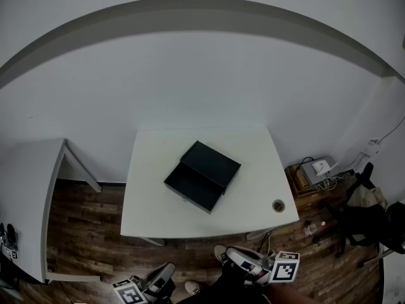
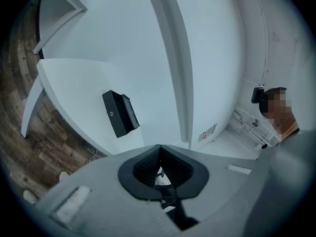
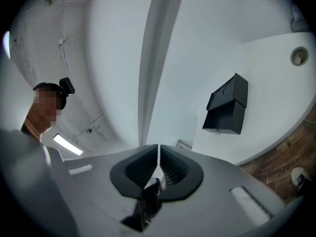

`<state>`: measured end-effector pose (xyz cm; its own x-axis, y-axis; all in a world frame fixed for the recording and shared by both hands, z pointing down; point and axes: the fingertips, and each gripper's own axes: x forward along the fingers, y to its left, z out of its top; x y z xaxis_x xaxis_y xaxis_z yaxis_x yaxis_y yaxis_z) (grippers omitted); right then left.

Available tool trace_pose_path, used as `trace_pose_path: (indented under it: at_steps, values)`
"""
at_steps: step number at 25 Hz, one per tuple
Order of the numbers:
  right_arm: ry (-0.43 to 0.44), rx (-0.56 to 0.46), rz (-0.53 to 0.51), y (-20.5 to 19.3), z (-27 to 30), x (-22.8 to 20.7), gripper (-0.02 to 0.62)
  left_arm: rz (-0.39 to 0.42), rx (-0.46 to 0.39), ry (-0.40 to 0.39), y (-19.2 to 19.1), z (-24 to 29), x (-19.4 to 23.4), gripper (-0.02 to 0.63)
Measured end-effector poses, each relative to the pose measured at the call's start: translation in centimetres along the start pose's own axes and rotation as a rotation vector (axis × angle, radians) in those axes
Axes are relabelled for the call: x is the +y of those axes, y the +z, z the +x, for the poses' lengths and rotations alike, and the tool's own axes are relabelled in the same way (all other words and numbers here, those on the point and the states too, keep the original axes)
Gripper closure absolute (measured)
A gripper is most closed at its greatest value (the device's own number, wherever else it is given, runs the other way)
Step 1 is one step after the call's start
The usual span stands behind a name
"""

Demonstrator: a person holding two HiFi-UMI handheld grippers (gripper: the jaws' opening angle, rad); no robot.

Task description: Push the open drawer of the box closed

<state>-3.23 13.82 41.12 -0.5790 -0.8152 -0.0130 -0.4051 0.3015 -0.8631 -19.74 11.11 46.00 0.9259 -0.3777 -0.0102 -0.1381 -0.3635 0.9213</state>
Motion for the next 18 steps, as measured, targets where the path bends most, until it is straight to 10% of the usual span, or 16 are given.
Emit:
trace_pose_path:
  at_steps: [5, 18]
  values:
    - [-0.048, 0.016, -0.061, 2.1, -0.1, -1.5, 0.566, -0.003, -0.011, 0.000, 0.2, 0.8, -0.3, 0.604]
    - [-0.334, 0.304, -0.600, 8.3, 0.0, -11.9, 0.549, -0.005, -0.079, 0.036, 1.2, 3.4, 0.4, 0.604]
